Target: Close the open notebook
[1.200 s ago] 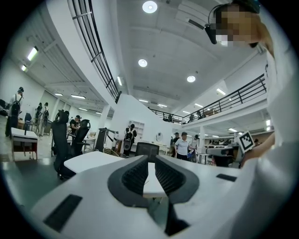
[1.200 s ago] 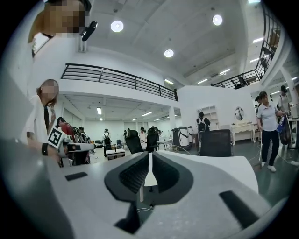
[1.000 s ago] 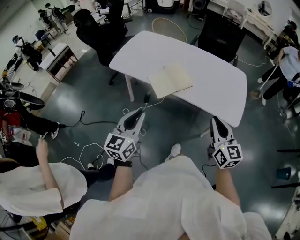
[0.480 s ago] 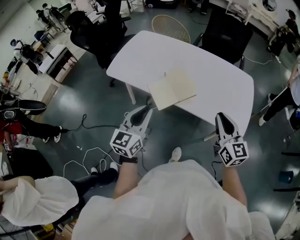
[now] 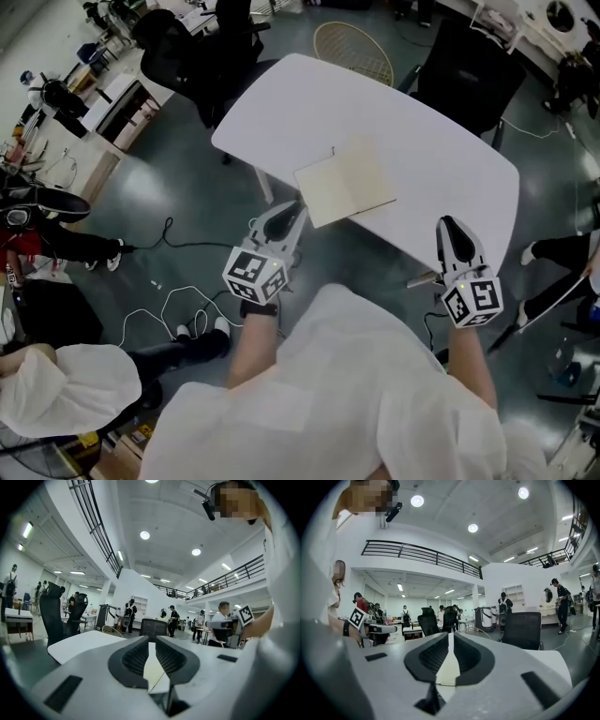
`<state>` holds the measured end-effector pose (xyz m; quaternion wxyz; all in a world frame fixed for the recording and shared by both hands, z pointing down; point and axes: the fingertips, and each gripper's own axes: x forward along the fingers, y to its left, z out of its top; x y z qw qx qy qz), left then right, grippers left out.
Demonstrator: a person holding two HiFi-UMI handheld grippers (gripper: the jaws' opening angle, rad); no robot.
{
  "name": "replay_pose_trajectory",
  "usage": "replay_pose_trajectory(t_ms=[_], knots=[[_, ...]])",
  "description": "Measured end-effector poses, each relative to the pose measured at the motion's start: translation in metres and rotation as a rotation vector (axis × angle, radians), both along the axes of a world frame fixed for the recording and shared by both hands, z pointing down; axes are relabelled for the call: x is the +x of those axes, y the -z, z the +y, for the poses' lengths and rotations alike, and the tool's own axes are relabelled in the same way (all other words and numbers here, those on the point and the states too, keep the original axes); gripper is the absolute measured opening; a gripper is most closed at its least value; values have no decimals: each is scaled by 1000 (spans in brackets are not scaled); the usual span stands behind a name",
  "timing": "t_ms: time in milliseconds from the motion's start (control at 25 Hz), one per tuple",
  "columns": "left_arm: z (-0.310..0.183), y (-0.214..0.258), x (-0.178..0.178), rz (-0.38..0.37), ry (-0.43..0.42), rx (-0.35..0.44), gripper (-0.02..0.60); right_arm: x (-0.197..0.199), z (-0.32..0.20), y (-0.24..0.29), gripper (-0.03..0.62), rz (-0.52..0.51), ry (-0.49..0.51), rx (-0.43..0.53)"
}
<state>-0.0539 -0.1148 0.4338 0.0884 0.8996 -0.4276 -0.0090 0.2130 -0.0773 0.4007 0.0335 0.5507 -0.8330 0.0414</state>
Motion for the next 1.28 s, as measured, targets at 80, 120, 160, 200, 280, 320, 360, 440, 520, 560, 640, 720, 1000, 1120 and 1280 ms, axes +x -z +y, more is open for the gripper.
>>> replay_pose_trajectory(t_ms=[80,120,160,200,280,320,360,440,520,560,640,720,1000,1120,1280], knots=[[-1,-4,4,-3,1,-11,43,2,-4,-6,37,1,8,-15],[-1,-5,4,-5,2,-16,43,2,-6,-9,37,1,13,-20],[-1,-7,5,-6,5,-20,43,2,-8,-10,37,0,18,-23],[-2,-8,4,-8,9,-23,43,2,-11,-11,37,-2,23,-23],[-6,-12,4,-6,20,-34,43,3,-17,-14,37,-7,29,-27],[-8,-15,4,-2,24,-43,43,4,-20,-15,37,-7,31,-31],[-10,-18,4,1,27,-54,43,5,-23,-16,37,-7,31,-35],[-14,-25,3,-3,33,-72,43,5,-29,-17,37,-8,31,-44],[-19,-34,2,-19,40,-87,43,5,-36,-19,38,-8,30,-47],[-22,-39,1,-28,41,-95,43,4,-40,-20,38,-8,31,-47],[-28,-47,1,-45,35,-110,43,1,-47,-23,40,-6,38,-43],[-34,-54,1,-57,33,-127,43,-4,-53,-23,44,5,50,-42],[-54,-82,-3,-58,22,-216,43,-14,-74,-30,55,7,60,-52],[-62,-101,-5,-45,7,-281,43,-20,-82,-31,57,3,57,-59],[-71,-127,-7,-40,-5,-366,44,-29,-90,-34,60,7,64,-67]])
